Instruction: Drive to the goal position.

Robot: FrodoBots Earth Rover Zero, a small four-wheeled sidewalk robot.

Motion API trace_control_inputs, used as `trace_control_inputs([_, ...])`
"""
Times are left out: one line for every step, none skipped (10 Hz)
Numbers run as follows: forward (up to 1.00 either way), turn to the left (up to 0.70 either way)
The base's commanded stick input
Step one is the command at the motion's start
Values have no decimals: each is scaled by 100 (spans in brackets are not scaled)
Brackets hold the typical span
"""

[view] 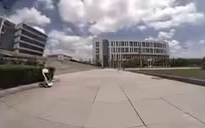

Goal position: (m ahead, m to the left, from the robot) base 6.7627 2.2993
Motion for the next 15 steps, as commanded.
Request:
trace_control_inputs([70, 4])
trace_control_inputs([70, 1])
trace_control_inputs([70, 13])
trace_control_inputs([70, 32])
trace_control_inputs([70, 1])
trace_control_inputs([70, 5])
trace_control_inputs([70, 0])
trace_control_inputs([70, 0])
trace_control_inputs([70, 0])
trace_control_inputs([70, 0])
trace_control_inputs([70, 0])
trace_control_inputs([70, 0])
trace_control_inputs([70, 35])
trace_control_inputs([70, 35])
trace_control_inputs([70, 35])
